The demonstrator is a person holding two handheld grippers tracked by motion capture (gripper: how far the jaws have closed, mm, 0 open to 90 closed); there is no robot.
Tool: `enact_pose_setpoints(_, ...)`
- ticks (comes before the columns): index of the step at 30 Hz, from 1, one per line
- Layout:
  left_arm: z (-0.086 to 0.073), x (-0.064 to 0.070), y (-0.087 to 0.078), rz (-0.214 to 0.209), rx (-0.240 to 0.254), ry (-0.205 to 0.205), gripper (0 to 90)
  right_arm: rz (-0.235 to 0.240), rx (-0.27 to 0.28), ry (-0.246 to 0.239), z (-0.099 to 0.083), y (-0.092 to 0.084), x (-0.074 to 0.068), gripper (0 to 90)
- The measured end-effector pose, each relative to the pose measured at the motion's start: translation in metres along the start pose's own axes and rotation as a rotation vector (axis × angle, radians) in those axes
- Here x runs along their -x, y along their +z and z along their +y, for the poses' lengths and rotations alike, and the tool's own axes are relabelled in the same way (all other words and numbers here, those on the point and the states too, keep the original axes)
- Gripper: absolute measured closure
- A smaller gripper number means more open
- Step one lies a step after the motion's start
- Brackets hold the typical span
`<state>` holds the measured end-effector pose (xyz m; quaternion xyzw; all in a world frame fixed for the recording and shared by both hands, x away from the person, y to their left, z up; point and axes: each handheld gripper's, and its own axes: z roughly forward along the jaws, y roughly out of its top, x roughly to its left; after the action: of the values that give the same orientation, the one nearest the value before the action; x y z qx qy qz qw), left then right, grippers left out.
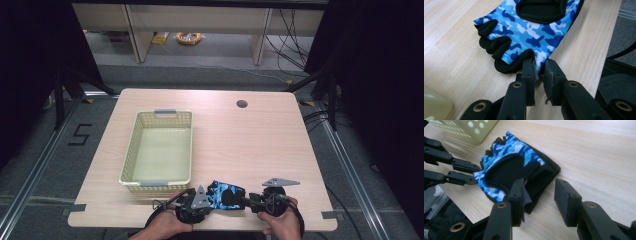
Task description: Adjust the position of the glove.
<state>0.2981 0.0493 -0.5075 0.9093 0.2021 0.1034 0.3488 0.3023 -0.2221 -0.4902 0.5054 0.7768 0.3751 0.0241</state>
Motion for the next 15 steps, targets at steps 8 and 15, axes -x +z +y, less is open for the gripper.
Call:
enact_pose_setpoints(8, 0.0, 0.003, 0.001, 0.004, 0.001, -0.003, 80.4, 0.02, 0.003, 0.041, 0.002, 0.016, 0.009, 60.5)
enact_pose_setpoints(15, 0.0, 0.003, 0.0, 0.01, -0.002, 0.004, 80.4, 0.006, -0.005, 0.019, 0.004, 0.022, 0.007, 62.6)
